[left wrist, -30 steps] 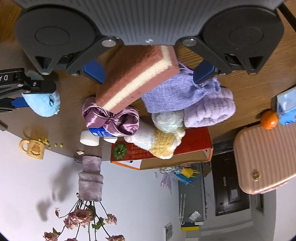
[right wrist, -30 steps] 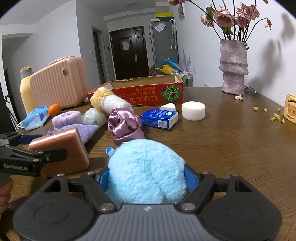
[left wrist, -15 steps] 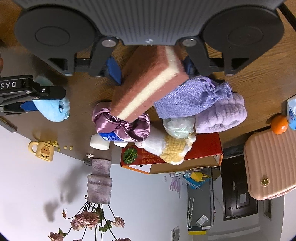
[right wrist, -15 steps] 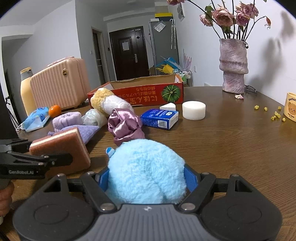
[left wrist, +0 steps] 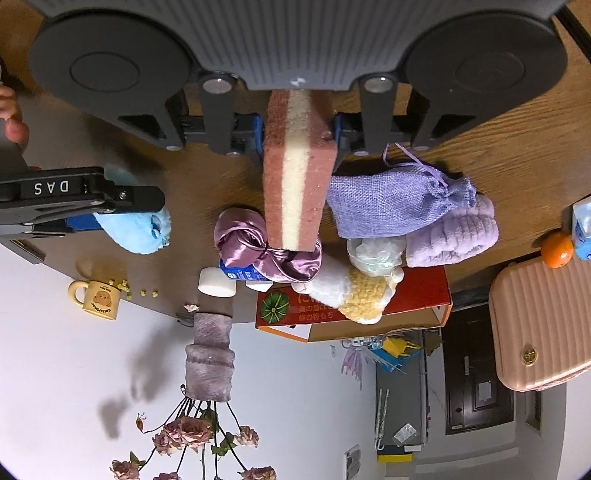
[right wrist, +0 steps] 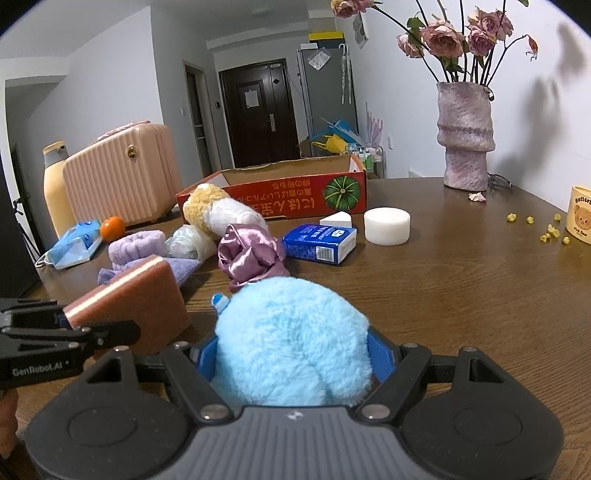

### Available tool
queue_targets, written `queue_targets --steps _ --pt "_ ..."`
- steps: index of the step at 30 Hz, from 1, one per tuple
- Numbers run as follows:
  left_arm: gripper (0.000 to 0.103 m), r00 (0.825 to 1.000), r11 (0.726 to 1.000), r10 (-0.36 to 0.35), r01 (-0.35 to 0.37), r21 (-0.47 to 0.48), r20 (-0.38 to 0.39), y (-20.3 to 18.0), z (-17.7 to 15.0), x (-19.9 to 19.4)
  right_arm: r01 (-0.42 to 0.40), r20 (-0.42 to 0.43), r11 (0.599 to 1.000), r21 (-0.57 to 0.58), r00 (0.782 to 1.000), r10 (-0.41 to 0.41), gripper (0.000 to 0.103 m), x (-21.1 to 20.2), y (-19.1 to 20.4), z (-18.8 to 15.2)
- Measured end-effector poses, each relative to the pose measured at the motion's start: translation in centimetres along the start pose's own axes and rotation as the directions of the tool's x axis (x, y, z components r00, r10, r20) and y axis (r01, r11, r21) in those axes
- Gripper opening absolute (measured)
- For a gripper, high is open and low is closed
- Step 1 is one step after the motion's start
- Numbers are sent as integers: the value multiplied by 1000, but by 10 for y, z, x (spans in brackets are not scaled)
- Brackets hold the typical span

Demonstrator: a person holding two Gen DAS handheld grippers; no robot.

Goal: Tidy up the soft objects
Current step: 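Grasp the pink sponge block with the left tool while the right tool holds the plush, then carry the sponge and plush in both tools over the cardboard box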

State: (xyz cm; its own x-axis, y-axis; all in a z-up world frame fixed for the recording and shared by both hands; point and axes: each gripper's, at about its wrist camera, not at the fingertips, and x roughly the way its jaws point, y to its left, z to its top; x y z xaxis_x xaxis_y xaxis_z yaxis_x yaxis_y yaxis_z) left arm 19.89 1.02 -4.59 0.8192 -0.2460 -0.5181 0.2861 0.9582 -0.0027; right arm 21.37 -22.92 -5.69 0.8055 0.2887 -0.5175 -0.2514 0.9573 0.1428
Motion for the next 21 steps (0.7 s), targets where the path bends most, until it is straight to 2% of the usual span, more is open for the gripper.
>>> queue_targets --steps 13,21 --pt "32 993 997 76 -74 -21 93 -18 -2 -27 -6 25 1000 -9 1000 6 77 -4 2 1" --pt "32 983 992 116 -108 -64 140 -22 8 -35 -11 77 999 -52 997 15 77 -14 8 5"
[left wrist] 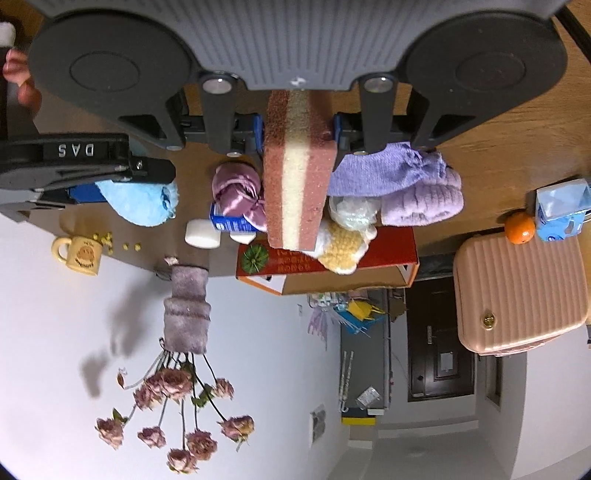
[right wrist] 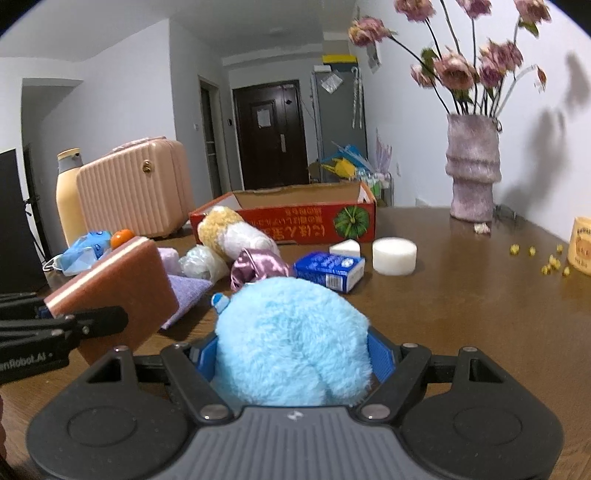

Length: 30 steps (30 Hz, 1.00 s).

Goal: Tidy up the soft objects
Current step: 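Carry the sponge and plush in both tools over the cardboard box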

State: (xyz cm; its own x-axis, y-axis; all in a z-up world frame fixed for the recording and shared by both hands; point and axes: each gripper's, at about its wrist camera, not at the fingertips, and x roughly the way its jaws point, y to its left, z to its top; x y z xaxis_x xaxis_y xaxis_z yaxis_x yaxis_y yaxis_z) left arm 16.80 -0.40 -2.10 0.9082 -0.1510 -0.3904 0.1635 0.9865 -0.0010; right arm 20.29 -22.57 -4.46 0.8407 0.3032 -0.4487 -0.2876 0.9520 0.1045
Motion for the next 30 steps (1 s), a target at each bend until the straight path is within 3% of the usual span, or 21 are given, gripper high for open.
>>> queue_targets --steps 14,30 --pt "32 994 997 53 -47 -60 94 0 33 5 18 94 999 -51 995 -13 77 -4 6 37" --pt "32 983 985 103 -80 -150 155 15 70 34 46 163 999 -26 986 -41 77 21 5 73"
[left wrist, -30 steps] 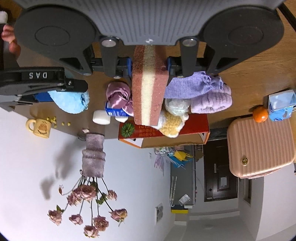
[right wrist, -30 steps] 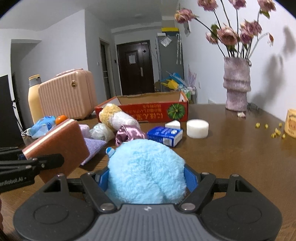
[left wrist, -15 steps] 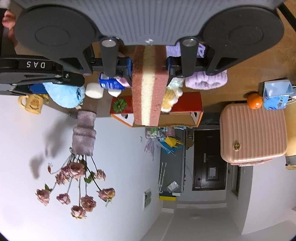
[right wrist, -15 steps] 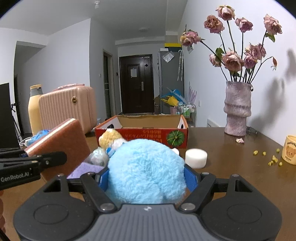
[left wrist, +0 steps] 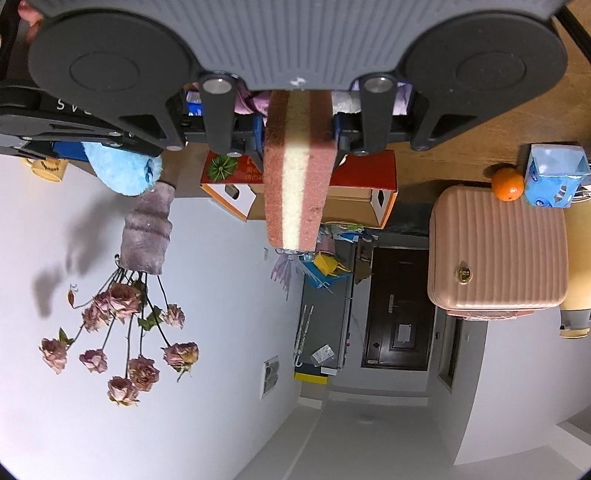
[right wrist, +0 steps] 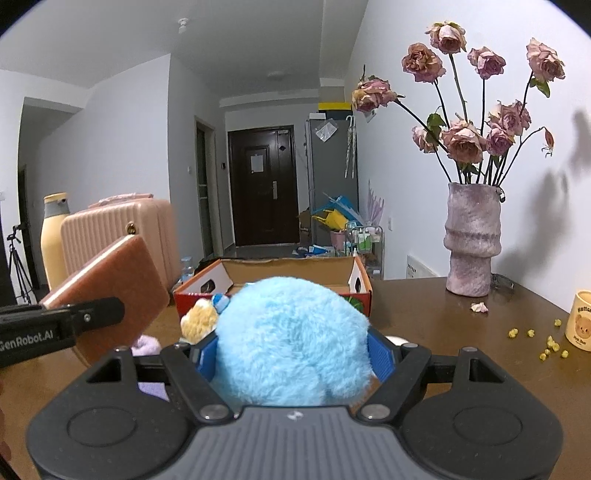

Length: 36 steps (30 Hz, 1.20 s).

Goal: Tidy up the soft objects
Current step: 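Carry the sponge and plush in both tools over the cardboard box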

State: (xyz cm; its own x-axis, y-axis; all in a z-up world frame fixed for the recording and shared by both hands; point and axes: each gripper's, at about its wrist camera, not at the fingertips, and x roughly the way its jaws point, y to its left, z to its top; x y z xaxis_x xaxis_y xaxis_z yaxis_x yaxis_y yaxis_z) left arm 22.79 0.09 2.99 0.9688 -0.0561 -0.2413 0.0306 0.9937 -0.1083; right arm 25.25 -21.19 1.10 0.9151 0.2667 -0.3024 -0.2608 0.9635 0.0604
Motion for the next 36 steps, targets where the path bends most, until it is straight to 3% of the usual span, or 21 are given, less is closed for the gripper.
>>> queue_targets --steps 36 --pt "32 999 998 43 -42 -52 23 7 37 116 15 7 1000 20 1000 -15 77 123 -11 40"
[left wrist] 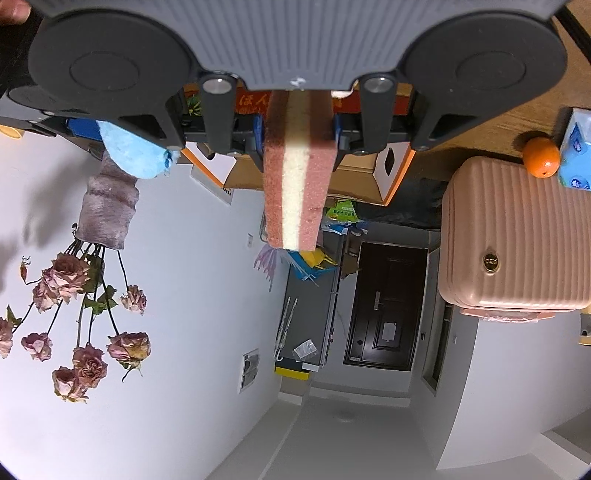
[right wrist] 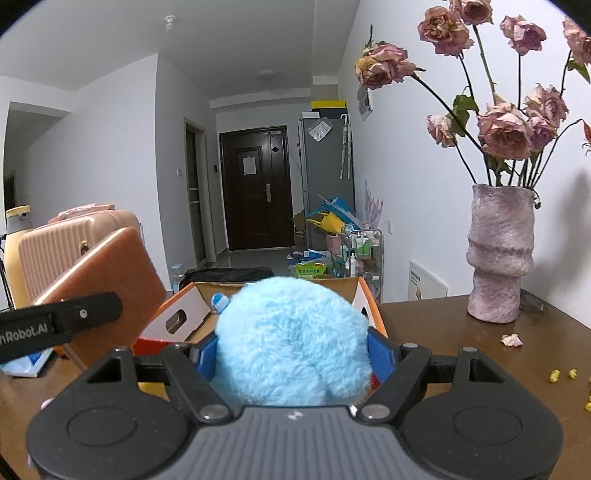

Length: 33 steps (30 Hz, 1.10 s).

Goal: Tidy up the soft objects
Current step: 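Carry the sponge and plush in both tools over the cardboard box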

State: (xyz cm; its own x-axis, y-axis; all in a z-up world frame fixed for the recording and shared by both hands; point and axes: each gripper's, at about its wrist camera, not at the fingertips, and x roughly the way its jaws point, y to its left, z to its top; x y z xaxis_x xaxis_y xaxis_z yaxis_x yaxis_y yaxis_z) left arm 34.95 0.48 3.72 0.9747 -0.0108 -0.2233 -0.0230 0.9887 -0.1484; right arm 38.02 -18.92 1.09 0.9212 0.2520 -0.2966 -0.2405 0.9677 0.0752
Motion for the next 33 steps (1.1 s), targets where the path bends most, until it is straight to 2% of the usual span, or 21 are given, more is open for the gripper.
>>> queue_targets --steps 20,33 --pt "32 1000 1000 23 -23 -17 -12 7 15 62 20 -3 1000 6 1000 -20 77 73 -5 22" --pt "32 998 997 62 -63 -38 -29 16 26 106 53 -29 999 -3 998 -54 77 111 -7 36"
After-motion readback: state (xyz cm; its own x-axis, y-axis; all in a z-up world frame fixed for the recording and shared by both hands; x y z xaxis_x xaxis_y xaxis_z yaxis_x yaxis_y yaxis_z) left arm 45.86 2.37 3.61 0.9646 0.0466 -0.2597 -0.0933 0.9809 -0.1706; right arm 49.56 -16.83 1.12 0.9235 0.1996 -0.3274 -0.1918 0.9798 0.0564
